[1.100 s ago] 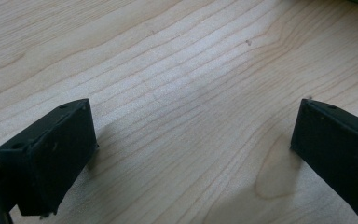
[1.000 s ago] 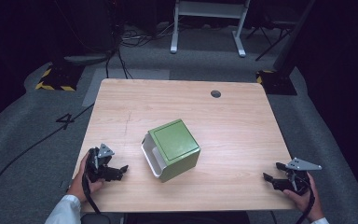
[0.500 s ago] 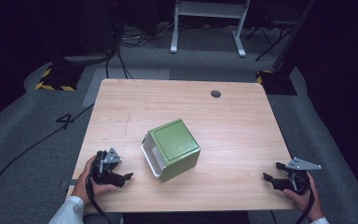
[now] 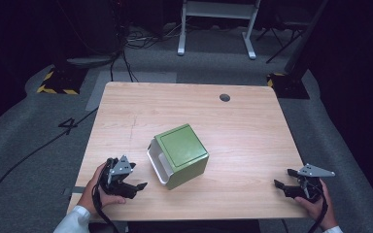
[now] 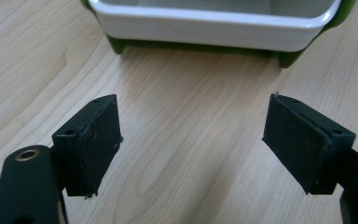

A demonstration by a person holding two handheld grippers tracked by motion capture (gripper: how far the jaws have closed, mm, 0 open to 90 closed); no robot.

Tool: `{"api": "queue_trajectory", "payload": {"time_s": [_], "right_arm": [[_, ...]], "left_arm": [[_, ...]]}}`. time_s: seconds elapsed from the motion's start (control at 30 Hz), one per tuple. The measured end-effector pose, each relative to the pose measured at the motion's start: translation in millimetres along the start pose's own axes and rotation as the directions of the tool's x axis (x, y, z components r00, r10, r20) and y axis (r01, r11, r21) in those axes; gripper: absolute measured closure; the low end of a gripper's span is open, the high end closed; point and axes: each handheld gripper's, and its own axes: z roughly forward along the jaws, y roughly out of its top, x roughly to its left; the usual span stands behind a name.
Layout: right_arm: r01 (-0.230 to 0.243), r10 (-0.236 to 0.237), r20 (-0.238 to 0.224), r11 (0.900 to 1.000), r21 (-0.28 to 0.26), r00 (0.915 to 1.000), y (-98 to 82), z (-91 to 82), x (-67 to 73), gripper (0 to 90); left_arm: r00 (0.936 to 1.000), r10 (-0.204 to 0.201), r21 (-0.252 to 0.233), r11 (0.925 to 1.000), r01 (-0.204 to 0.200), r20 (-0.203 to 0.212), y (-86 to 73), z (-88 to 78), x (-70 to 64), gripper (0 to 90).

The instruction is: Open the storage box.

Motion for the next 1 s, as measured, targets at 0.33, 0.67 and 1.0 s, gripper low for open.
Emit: {"api": "queue_trajectory", "payload": {"time_s": [0.33,0.67,1.0], "right_arm": [[0.0,0.0,-0.001,1.0,0.0,1.0,0.0,0.0,-0.1,20.8],[0.0,0.0,0.0,1.0,0.0,1.0,0.0,0.0,0.0,20.8],[0.0,0.0,0.0,1.0,0.0,1.0,0.0,0.0,0.0,20.8]], "left_arm": [[0.997,0.066,-0.024,0.9976,-0.065,0.04,25.1,1.3,-16.1,17.4],[0.9878,0.126,-0.047,0.9914,-0.122,0.091,42.6,6.8,-31.4,17.2],[0.9744,0.175,-0.035,0.9845,-0.172,0.141,55.0,21.1,-44.5,17.3]]}}
